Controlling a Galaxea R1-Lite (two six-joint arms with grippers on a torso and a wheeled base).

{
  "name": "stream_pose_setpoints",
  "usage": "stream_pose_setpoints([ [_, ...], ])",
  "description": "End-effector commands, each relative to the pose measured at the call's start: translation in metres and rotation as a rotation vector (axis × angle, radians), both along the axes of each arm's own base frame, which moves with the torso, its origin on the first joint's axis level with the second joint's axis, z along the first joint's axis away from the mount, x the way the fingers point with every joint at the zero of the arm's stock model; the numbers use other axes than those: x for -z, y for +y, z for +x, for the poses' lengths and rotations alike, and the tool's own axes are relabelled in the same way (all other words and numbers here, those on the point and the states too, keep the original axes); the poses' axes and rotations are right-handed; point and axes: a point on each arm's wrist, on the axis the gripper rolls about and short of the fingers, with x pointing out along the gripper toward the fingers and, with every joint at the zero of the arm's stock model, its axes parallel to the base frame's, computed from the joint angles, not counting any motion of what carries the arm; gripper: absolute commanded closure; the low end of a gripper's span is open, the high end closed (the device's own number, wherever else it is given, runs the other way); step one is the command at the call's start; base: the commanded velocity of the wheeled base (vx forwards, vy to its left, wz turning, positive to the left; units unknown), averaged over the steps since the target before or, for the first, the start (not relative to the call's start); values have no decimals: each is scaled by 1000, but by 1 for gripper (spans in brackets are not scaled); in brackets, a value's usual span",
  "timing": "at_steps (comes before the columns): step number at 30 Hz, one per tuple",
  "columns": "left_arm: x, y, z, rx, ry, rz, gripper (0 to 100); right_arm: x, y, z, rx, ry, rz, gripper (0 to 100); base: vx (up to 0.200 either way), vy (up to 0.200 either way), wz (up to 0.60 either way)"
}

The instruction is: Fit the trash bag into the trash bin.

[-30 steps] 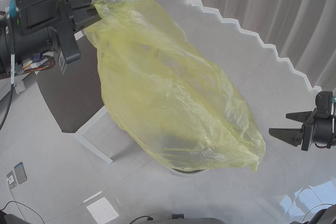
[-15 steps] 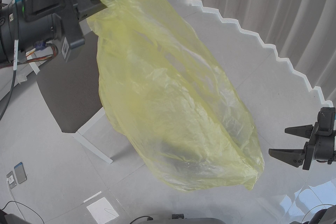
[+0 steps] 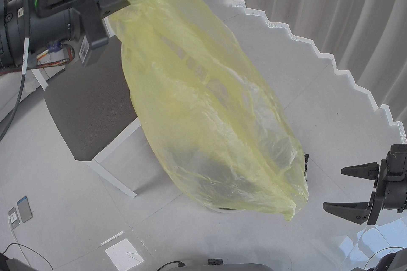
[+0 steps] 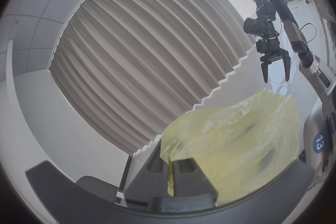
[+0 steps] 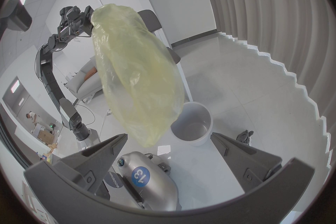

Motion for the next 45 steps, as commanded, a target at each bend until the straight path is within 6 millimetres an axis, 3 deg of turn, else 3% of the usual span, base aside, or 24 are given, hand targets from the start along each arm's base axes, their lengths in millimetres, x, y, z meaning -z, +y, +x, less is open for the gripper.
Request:
stream_pose_setpoints([
  [1, -1, -2, 2, 0, 0, 0, 100, 1, 1, -1, -11, 2, -2, 0, 0, 0, 0],
  [10, -5, -2, 1, 8, -9, -12, 100, 4, 6, 10, -1, 22, -9, 0, 0, 0, 0],
  [22, -10, -2, -1, 11, -19, -25, 100, 13, 11, 49, 83, 17, 0, 0, 0, 0, 0],
  [38, -10, -3, 2, 14, -13, -29, 100, 17, 28, 48, -5, 29, -19, 0, 0, 0, 0],
  [45, -11, -2, 0, 17, -10, -39, 100, 18, 35, 63, 3, 16, -11, 0, 0, 0, 0],
])
